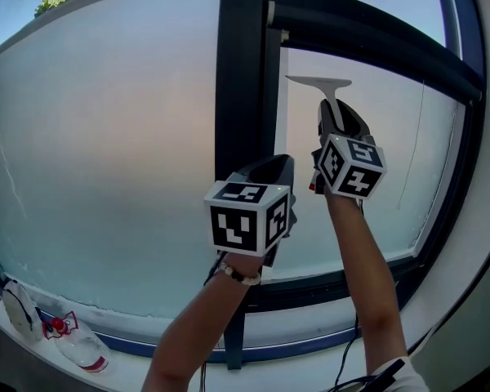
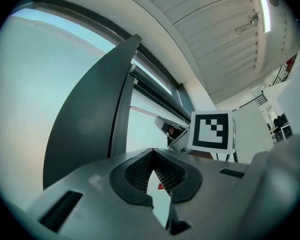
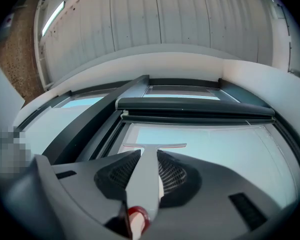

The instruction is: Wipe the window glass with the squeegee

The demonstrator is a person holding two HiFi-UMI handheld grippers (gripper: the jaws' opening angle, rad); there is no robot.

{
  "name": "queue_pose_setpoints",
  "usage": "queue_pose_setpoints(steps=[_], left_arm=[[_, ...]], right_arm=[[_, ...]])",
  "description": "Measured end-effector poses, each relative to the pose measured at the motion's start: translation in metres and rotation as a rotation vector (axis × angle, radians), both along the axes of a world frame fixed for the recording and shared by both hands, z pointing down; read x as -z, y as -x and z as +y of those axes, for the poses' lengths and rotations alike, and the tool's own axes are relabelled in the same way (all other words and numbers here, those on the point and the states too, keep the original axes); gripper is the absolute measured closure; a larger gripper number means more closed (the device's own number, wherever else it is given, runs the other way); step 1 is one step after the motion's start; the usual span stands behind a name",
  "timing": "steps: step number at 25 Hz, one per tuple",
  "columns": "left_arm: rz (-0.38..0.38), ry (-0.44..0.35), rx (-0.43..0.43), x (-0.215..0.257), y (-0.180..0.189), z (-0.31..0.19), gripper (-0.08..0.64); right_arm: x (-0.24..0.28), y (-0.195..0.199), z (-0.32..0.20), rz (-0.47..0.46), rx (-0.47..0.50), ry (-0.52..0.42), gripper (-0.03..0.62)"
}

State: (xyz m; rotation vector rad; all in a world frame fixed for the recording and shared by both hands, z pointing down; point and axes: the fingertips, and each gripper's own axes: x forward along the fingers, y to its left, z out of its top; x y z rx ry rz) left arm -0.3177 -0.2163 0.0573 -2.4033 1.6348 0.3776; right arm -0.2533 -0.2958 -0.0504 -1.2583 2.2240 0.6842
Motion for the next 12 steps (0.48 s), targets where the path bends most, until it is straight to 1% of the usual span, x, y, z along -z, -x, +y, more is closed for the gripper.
queue_pose_setpoints(steps=[6,9,12], left_arm=[[0.021,0.001,-0.002,-0.001,0.001,-0.002,0.560],[0.020,-0.002,-0.011,0.004,0.001,-0.002,0.560],[0.008,0.004,-0.011,0.002,0.002,-0.004,0.560]], right_arm=[[0.027,0.012,-0.012,-0.012,0.019,-0.001,0.500],[0.032,0.016,-0.017,-0.032,0.029,0.012,0.500],[0.033,0.021,-0.023,-0.029,0.021,0.030,0.500]])
